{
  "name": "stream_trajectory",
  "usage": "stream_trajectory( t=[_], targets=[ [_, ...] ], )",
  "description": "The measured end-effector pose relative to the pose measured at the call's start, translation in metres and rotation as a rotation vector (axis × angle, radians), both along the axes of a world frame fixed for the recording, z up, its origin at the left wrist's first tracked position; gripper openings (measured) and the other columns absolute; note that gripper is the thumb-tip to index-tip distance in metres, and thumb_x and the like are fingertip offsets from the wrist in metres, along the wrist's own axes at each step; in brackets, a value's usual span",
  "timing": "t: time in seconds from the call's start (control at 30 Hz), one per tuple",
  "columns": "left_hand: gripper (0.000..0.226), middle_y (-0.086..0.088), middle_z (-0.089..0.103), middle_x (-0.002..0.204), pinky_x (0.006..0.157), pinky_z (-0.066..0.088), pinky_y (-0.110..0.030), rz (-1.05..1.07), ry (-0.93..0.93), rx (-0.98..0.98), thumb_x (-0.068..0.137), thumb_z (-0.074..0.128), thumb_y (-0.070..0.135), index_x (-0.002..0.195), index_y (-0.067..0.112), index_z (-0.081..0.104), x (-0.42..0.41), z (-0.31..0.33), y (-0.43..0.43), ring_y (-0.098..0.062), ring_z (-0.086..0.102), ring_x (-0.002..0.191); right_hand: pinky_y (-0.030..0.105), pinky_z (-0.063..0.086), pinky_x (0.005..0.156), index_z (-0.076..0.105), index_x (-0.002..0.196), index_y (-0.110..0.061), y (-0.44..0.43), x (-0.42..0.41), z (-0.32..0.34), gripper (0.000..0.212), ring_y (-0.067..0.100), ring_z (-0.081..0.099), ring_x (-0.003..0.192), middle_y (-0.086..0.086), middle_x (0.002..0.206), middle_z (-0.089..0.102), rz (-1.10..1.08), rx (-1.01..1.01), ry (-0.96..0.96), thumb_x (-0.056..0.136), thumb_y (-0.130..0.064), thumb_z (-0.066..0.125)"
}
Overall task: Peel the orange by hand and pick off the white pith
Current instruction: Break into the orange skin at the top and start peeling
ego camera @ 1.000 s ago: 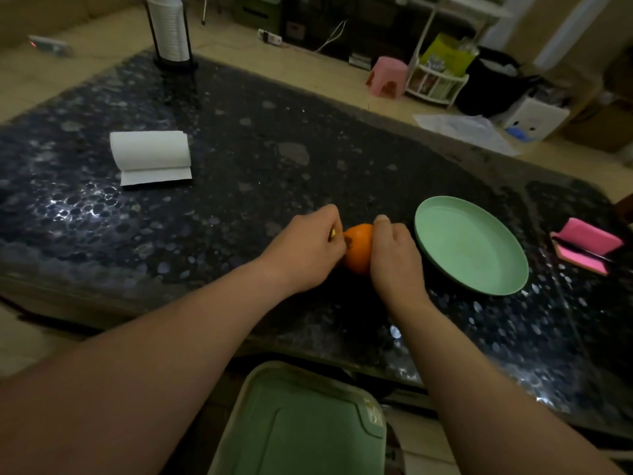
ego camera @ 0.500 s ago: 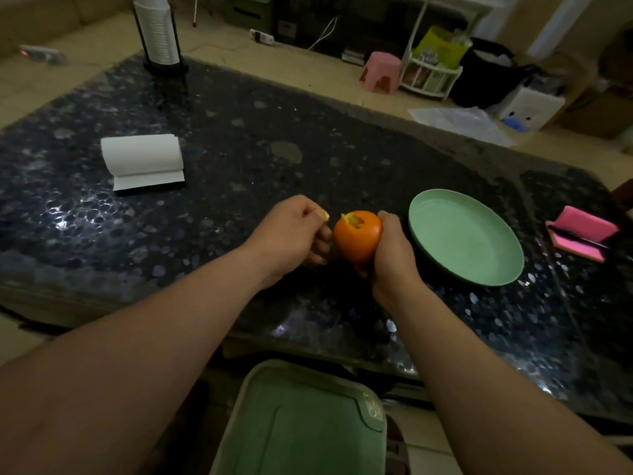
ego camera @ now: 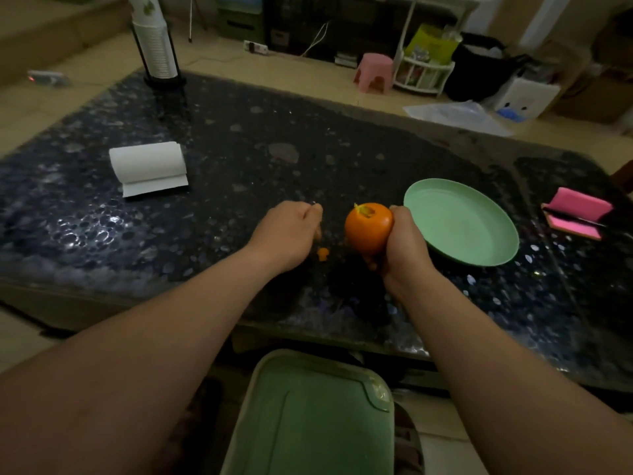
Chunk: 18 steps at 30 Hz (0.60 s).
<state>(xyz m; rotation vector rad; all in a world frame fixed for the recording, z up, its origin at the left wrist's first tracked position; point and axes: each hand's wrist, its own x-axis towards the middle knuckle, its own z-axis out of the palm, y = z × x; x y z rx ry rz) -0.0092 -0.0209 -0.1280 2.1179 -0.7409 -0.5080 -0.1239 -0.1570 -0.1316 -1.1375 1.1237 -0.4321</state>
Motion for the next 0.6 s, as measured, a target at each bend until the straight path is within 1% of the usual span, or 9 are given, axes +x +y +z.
stream_trajectory(
  t=[0.1, 0.17, 0.23, 0.33, 0.37, 0.43, 0.5, 0.53, 0.6],
  targets=[
    [0.034, 0.005, 0.073, 0.099, 0.095, 0.055, -0.044, -0.085, -0.041, 0.073, 0.108, 0.044, 0.024, 0.088, 0.026, 0.071, 0.001, -0.005, 0.002, -0.016, 0.067, 0.093, 0.036, 0.046, 0.069, 0.058, 0.095, -0.026, 0.001, -0.002, -0.001, 0.031, 0.030, 0.063, 0.084, 0.011, 0.099, 0.063, 0.011, -0.019, 0.013, 0.101, -0.055, 0.047],
    [0.036, 0.007, 0.073, 0.096, 0.093, 0.056, -0.046, -0.078, -0.085, 0.102, 0.103, 0.044, 0.019, 0.082, 0.030, 0.070, 0.000, -0.006, 0.004, -0.017, 0.067, 0.091, 0.038, 0.046, 0.072, 0.058, 0.095, -0.025, 0.002, -0.004, -0.003, 0.032, 0.030, 0.063, 0.085, 0.010, 0.099, 0.062, 0.022, -0.036, 0.024, 0.101, -0.055, 0.047],
    [0.043, 0.007, 0.072, 0.086, 0.092, 0.055, -0.048, -0.082, -0.116, 0.125, 0.103, 0.042, 0.027, 0.071, 0.028, 0.071, -0.002, -0.005, 0.006, -0.020, 0.067, 0.088, 0.038, 0.047, 0.073, 0.059, 0.096, -0.026, 0.003, -0.005, -0.004, 0.033, 0.030, 0.063, 0.087, 0.010, 0.101, 0.063, 0.032, -0.036, 0.031, 0.101, -0.055, 0.047],
    [0.062, 0.002, 0.072, 0.086, 0.093, 0.049, -0.048, -0.092, -0.114, 0.144, 0.106, 0.033, 0.053, 0.071, 0.022, 0.072, -0.004, -0.004, 0.006, -0.027, 0.068, 0.092, 0.037, 0.051, 0.074, 0.061, 0.097, -0.024, 0.007, -0.002, -0.003, 0.035, 0.029, 0.066, 0.087, 0.011, 0.103, 0.066, 0.039, -0.011, 0.031, 0.101, -0.057, 0.048],
    [0.054, 0.001, 0.071, 0.091, 0.092, 0.049, -0.047, -0.120, -0.161, 0.141, 0.106, 0.036, 0.050, 0.078, 0.022, 0.071, -0.004, -0.006, 0.004, -0.028, 0.068, 0.096, 0.038, 0.051, 0.074, 0.062, 0.097, -0.023, 0.009, -0.001, -0.003, 0.036, 0.028, 0.066, 0.085, 0.011, 0.102, 0.066, 0.043, -0.011, 0.024, 0.101, -0.056, 0.048],
    [0.023, 0.004, 0.068, 0.107, 0.090, 0.050, -0.042, -0.154, -0.180, 0.072, 0.100, 0.047, 0.033, 0.107, 0.031, 0.069, -0.005, -0.007, 0.003, -0.021, 0.066, 0.102, 0.038, 0.050, 0.074, 0.062, 0.096, -0.023, 0.013, 0.002, 0.001, 0.035, 0.028, 0.064, 0.083, 0.013, 0.102, 0.066, 0.065, -0.025, 0.013, 0.103, -0.053, 0.047],
    [0.039, 0.008, 0.064, 0.122, 0.083, 0.048, -0.027, -0.144, 0.001, -0.071, 0.101, 0.053, 0.025, 0.138, 0.037, 0.060, -0.010, -0.001, 0.004, -0.006, 0.062, 0.099, 0.039, 0.050, 0.073, 0.063, 0.099, -0.022, 0.017, 0.003, 0.003, 0.034, 0.029, 0.065, 0.082, 0.015, 0.103, 0.067, 0.083, -0.022, 0.000, 0.105, -0.051, 0.047],
    [0.043, 0.009, 0.061, 0.130, 0.080, 0.046, -0.020, -0.153, 0.125, -0.134, 0.105, 0.053, 0.027, 0.147, 0.034, 0.054, -0.011, 0.002, 0.005, -0.002, 0.060, 0.100, 0.039, 0.051, 0.073, 0.063, 0.101, -0.021, 0.018, 0.004, 0.005, 0.033, 0.029, 0.067, 0.080, 0.016, 0.102, 0.069, 0.090, -0.007, -0.017, 0.106, -0.050, 0.047],
    [0.057, 0.009, 0.057, 0.141, 0.084, 0.047, -0.017, -0.184, 0.307, -0.221, 0.104, 0.059, 0.049, 0.156, 0.032, 0.043, -0.015, 0.004, 0.006, -0.001, 0.059, 0.111, 0.039, 0.056, 0.071, 0.063, 0.108, -0.018, 0.022, 0.004, 0.008, 0.033, 0.028, 0.073, 0.072, 0.016, 0.093, 0.075, 0.106, 0.049, -0.078, 0.107, -0.047, 0.048]
  ],
)
